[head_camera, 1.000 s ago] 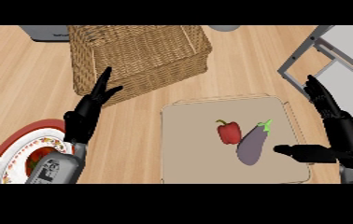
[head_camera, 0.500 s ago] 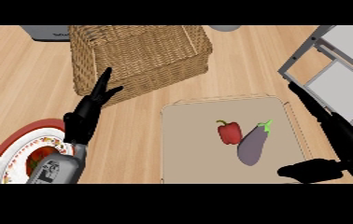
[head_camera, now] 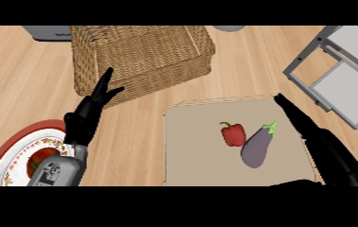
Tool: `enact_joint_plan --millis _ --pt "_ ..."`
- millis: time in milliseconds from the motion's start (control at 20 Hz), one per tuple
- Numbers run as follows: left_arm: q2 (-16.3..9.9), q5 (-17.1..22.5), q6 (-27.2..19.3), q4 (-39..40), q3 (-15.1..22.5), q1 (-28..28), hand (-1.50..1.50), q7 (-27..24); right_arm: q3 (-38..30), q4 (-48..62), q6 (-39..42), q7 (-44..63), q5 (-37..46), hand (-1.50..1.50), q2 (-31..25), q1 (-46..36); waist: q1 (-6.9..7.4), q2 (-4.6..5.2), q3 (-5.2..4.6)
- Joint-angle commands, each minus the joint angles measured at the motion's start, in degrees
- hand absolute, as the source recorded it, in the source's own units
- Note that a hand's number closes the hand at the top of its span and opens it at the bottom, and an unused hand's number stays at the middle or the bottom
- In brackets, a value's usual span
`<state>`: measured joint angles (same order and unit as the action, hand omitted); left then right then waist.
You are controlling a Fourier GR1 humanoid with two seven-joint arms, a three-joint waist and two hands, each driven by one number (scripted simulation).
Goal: Pick the bell pepper from the tray and place it in the tiered shelf
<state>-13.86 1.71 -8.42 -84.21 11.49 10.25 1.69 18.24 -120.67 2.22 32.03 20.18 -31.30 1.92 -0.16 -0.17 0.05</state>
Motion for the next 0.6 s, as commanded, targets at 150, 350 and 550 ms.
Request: enact_joint_plan --millis 150,350,550 --pt "3.17 -2.68 1.3 7.25 -2.54 3.61 0.0 -2.68 2.53 1.44 0.56 -0.06 9.63 -1.5 6.61 0.49 -0.09 0.2 -0.06" --pt "4.07 -3.39 2.16 2.13 -2.24 1.07 0.0 1.23 2.66 -3.99 3.5 4.94 10.74 -1.5 9.27 2.22 -0.06 0.14 -0.05" --pt "2.85 -3.18 4.8 0.83 -4.3 -1.34 0.0 -0.8 3.36 -1.05 2.38 1.36 14.43 -1.5 11.85 4.31 -0.02 0.12 -0.05"
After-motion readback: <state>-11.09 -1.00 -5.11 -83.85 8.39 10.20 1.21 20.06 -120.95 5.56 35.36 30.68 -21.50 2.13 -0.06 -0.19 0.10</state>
